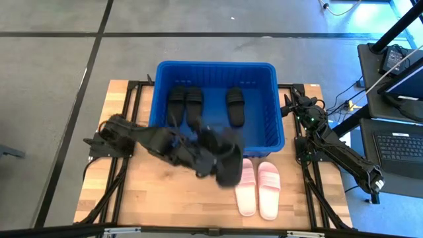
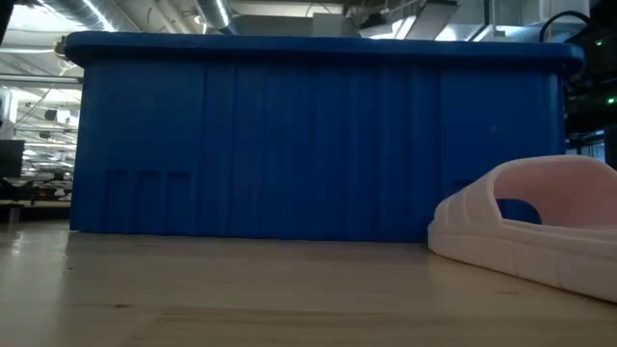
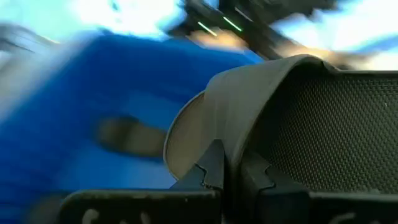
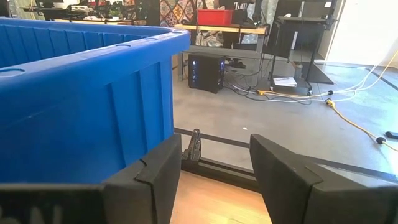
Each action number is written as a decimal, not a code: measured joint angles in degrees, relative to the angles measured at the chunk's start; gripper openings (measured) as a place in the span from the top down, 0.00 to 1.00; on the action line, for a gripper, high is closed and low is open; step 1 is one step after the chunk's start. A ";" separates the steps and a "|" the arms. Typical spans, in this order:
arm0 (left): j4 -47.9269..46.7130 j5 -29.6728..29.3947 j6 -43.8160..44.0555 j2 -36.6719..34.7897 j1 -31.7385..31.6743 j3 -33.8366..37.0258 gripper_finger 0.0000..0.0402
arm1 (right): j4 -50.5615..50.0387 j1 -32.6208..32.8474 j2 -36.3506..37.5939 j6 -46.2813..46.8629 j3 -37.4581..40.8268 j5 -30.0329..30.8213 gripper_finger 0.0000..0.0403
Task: Pick and place slides into bin
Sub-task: Put the black slide into the blue bin
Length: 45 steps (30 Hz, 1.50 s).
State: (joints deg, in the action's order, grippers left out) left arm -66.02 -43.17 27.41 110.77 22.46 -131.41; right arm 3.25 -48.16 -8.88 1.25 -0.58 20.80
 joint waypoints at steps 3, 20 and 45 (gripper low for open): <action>0.50 -8.19 -2.56 -1.58 -3.18 0.00 0.99 | 0.02 0.00 0.02 -0.09 0.00 0.00 0.52; 12.34 -10.81 -21.01 10.89 -26.07 0.07 0.99 | -0.09 0.04 -0.18 1.77 0.00 -0.82 0.52; 25.01 -1.48 -41.97 17.96 -34.18 0.09 0.99 | -8.77 0.09 -0.37 -6.22 -23.86 -10.50 0.52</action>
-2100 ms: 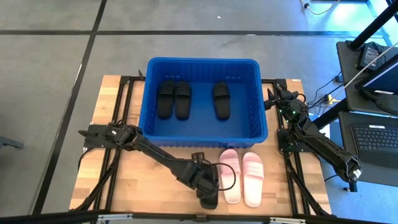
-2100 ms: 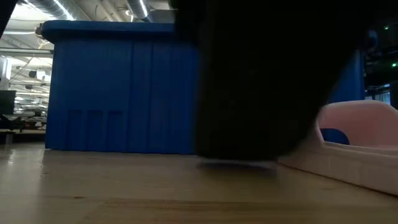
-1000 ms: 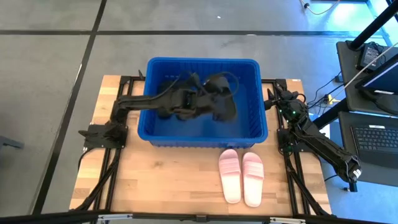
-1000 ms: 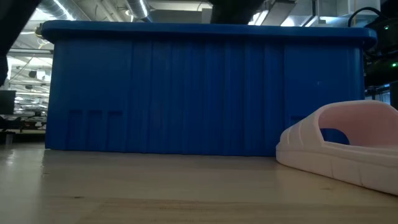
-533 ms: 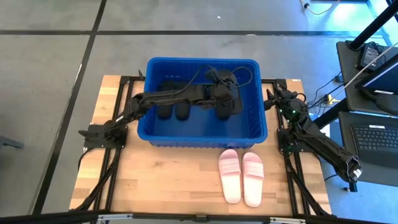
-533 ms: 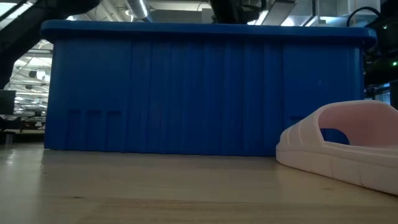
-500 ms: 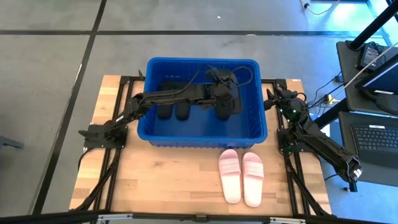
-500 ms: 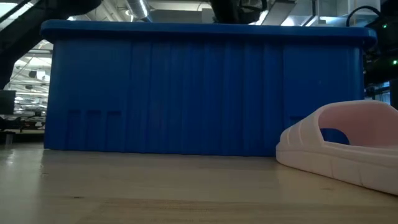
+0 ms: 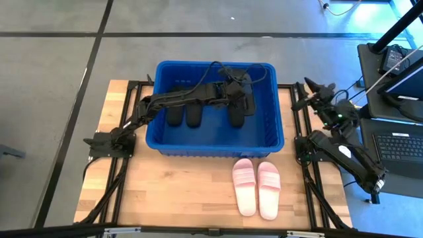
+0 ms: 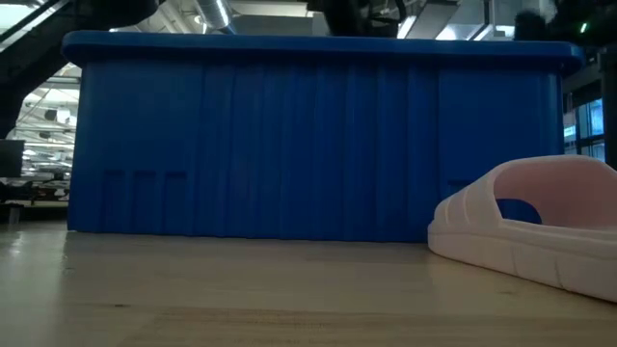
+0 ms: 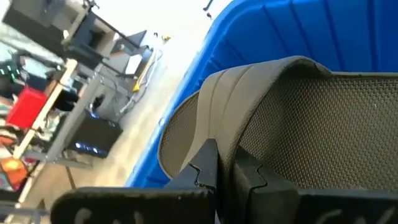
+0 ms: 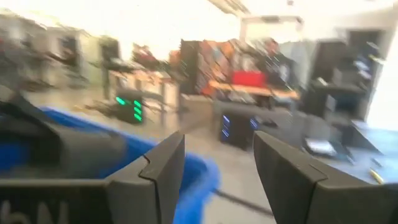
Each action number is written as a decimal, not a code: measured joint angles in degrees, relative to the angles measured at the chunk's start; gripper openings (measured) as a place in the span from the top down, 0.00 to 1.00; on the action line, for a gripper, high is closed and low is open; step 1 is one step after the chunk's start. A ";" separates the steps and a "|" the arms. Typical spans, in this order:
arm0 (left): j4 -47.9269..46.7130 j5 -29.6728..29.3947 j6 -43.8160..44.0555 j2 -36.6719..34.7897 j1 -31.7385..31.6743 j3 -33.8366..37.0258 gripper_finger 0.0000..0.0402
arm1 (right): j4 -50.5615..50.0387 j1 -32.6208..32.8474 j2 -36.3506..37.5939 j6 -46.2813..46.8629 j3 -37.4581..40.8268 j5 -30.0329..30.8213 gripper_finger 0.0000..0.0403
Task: Pick and place slides into bin
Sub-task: Put the black slide into the blue bin
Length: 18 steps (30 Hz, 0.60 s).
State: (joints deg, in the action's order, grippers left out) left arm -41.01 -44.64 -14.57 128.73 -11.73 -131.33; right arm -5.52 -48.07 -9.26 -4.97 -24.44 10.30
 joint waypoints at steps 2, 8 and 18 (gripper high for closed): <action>1.66 0.16 -2.98 0.00 0.02 0.00 0.99 | -0.07 0.00 -0.51 -0.43 -2.29 -3.68 0.52; 5.39 2.64 -8.53 0.00 0.30 0.00 0.99 | -0.27 0.00 -3.46 1.87 -6.08 -8.54 0.52; 7.20 2.61 -11.43 0.00 0.55 0.00 0.99 | -3.85 0.00 -19.29 -1.22 -8.47 -16.86 0.52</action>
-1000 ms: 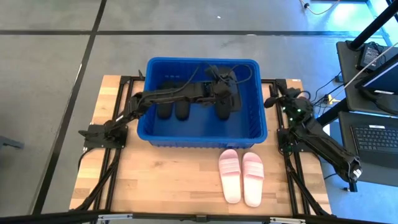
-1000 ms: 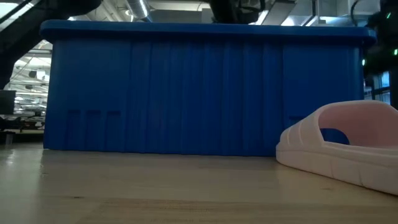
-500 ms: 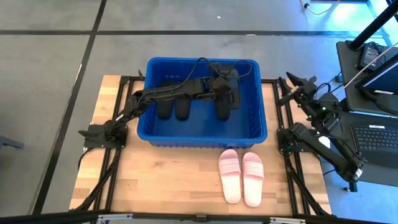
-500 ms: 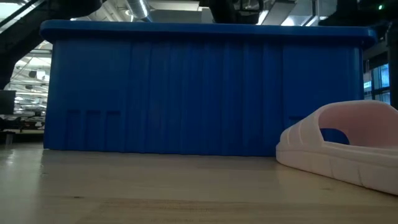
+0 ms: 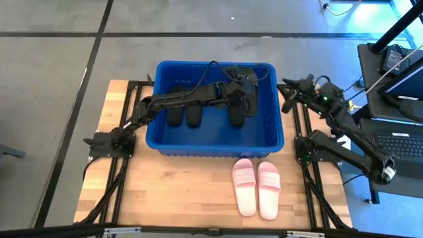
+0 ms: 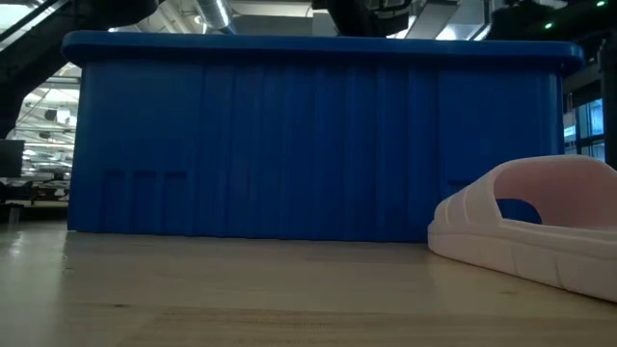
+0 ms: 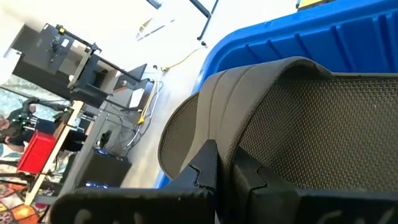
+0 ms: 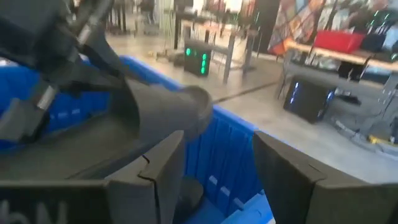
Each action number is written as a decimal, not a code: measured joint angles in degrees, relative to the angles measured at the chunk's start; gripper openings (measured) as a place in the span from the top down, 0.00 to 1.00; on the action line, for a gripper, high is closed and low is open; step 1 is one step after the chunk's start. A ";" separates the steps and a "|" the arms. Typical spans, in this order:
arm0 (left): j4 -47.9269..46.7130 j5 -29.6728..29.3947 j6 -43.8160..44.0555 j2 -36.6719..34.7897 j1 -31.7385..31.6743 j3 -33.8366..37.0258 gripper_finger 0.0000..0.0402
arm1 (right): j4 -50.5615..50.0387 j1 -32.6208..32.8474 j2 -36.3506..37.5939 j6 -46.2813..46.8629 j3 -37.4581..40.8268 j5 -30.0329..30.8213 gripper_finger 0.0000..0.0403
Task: Pick and place slides into bin
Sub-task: Put the black slide into the blue bin
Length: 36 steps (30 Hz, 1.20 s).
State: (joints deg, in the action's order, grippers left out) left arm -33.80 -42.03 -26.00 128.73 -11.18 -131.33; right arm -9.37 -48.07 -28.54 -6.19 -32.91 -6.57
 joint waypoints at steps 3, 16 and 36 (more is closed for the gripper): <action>0.00 -0.01 0.00 0.00 0.00 0.00 0.99 | 0.05 0.00 -4.62 -0.13 -1.95 0.00 0.52; 0.36 -0.02 0.11 0.00 -0.60 0.00 0.99 | -9.37 10.33 -21.08 -13.75 -17.54 2.18 0.52; 0.50 1.38 0.35 -0.04 -0.24 -0.02 0.99 | -3.44 19.15 -32.61 -22.48 -18.99 18.22 0.53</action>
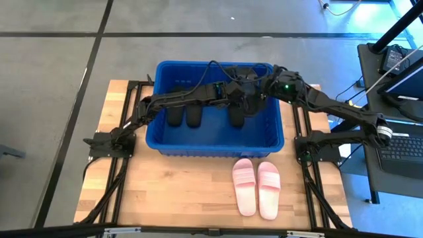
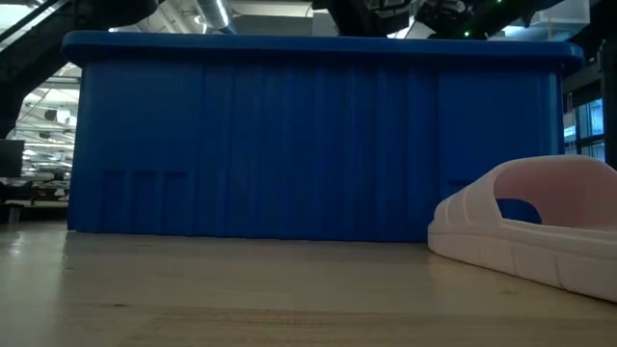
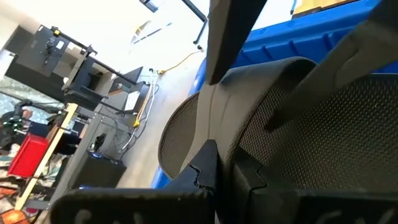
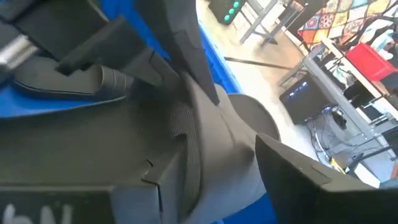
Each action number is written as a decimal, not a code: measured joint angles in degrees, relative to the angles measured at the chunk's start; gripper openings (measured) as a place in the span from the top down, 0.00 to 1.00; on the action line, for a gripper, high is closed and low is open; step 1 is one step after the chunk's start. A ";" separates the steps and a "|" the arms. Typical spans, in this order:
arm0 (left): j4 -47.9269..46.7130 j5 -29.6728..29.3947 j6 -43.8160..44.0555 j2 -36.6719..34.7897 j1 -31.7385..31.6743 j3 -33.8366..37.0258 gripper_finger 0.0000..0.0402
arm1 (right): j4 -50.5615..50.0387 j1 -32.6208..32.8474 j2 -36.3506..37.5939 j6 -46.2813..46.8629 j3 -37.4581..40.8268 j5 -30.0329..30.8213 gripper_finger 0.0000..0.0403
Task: Pick and place slides into bin
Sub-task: Put the black slide into the blue bin
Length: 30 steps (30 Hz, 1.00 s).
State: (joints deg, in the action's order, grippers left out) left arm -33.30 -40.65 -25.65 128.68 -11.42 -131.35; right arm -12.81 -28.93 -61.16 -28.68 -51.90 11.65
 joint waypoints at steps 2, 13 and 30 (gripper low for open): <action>-0.27 0.03 0.00 0.00 0.00 0.00 0.99 | -0.02 0.00 -0.70 -0.16 -0.02 0.10 0.56; -0.20 -0.19 -0.42 0.00 -0.11 0.00 0.94 | -0.05 0.02 -1.96 -0.40 -0.09 2.27 0.96; -0.38 -0.45 3.03 -0.04 -0.02 -0.06 0.78 | 0.10 -0.06 -1.99 0.08 0.09 3.46 0.97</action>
State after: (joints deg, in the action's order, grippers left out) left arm -33.68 -41.10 -22.62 128.64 -11.44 -131.41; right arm -12.71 -28.98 -63.15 -28.60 -51.81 15.12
